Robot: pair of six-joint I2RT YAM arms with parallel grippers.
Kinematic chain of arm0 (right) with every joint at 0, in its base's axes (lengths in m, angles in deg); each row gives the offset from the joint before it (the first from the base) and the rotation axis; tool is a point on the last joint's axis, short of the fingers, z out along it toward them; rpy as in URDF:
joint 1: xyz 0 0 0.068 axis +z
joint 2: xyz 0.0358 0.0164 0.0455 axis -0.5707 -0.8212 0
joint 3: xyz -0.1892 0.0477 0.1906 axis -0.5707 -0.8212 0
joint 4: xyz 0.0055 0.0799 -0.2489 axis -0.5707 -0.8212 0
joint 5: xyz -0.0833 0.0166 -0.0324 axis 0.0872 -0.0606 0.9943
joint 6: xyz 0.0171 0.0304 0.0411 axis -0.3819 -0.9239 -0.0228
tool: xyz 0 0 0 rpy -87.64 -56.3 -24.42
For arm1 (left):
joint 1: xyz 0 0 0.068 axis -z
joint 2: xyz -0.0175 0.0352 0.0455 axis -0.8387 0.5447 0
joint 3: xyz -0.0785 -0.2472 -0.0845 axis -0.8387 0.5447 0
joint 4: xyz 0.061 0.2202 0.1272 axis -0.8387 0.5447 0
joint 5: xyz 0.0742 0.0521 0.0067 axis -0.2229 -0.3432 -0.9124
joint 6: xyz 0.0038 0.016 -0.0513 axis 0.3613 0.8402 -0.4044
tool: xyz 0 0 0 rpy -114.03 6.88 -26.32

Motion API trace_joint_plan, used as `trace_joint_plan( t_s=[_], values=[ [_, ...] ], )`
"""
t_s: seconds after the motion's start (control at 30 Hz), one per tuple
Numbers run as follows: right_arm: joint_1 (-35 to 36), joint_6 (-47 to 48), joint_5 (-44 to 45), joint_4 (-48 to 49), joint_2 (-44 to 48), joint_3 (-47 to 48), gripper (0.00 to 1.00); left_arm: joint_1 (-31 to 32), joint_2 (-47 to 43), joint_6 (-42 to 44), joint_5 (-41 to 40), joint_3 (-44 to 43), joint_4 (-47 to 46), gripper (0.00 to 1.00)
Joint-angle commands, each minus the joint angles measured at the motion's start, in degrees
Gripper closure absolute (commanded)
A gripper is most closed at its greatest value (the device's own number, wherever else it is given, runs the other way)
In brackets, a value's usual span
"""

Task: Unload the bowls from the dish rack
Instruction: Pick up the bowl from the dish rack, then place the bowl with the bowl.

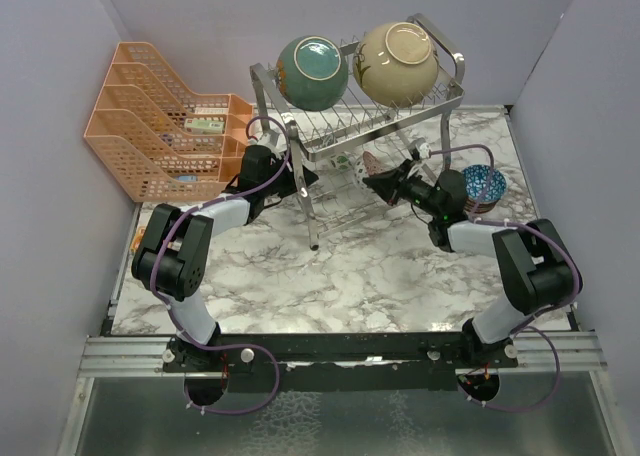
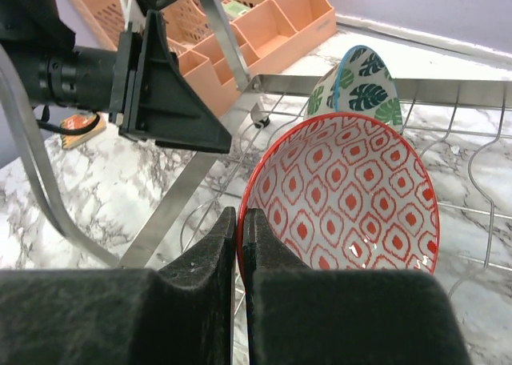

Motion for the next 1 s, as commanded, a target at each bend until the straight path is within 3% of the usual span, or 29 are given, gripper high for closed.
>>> trace_joint_plan(
  t_s=[0.0, 0.13, 0.27, 0.53, 0.7, 0.97],
  values=[
    [0.43, 2.91, -0.57, -0.5, 6.56, -2.54, 0.99, -0.39, 0.83, 1.48, 0.71, 0.87, 3.12, 0.42],
    [0.43, 4.75, 0.21, -5.15, 13.13, -6.27, 0.99, -0.4, 0.94, 1.42, 1.03, 1.22, 2.66, 0.42],
    [0.43, 9.52, 3.26, -17.89, 22.0, -7.55, 0.99, -0.52, 0.94, 2.02, 1.27, 1.37, 2.68, 0.42],
    [0.43, 12.75, 22.33, -44.72, 38.11, -4.52, 0.99, -0.95, 0.67, 3.22, 0.44, 2.66, 2.74, 0.42],
    [0.43, 12.48, 36.2, -59.2, 38.0, 3.23, 0.99, -0.98, 0.5, 2.64, 0.93, 3.41, 1.59, 0.42],
    [0.43, 15.52, 50.81, -66.82, 33.65, 10.35, 0.99, -0.94, 0.4, 2.76, 1.41, 3.57, 1.25, 0.42]
  ],
)
